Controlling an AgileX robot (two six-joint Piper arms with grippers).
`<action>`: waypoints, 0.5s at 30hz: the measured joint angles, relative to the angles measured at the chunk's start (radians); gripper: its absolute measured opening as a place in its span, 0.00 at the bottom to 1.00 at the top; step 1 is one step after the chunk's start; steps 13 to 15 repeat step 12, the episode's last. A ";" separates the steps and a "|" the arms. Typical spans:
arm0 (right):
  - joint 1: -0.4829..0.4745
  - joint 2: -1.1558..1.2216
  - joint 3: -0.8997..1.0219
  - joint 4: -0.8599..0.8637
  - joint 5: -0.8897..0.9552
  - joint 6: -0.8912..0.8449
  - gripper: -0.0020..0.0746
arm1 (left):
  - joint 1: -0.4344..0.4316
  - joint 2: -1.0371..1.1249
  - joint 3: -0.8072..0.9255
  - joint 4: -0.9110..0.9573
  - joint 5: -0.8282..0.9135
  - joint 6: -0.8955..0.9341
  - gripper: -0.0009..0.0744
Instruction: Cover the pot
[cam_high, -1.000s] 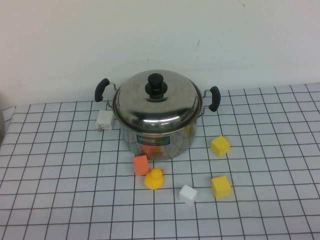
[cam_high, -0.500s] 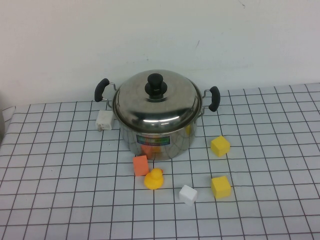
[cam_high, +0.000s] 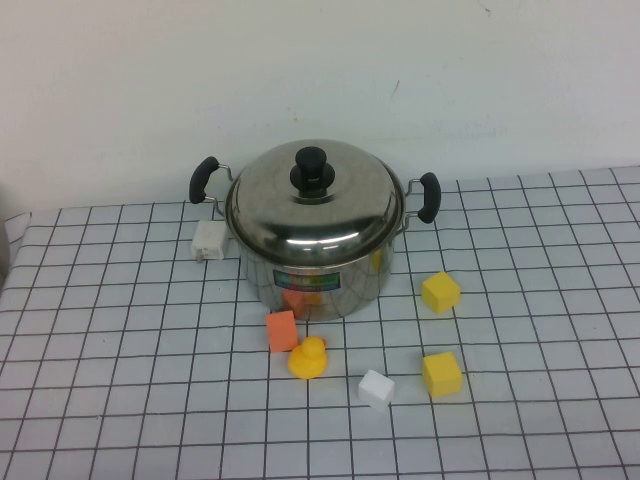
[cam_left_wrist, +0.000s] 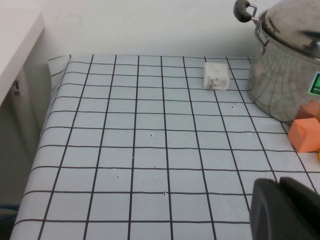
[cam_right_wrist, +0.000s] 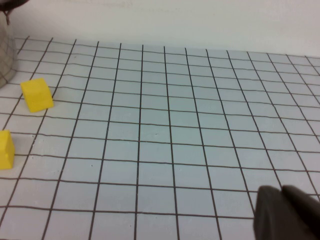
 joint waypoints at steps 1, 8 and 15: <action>0.000 0.000 0.000 0.000 0.000 0.000 0.04 | 0.000 0.000 0.000 0.000 0.000 0.000 0.01; 0.000 0.000 0.000 0.000 0.000 0.000 0.04 | 0.002 0.000 0.000 0.000 0.000 0.002 0.01; 0.000 0.000 0.000 0.000 0.000 0.000 0.04 | 0.004 0.000 0.000 0.000 0.002 0.002 0.01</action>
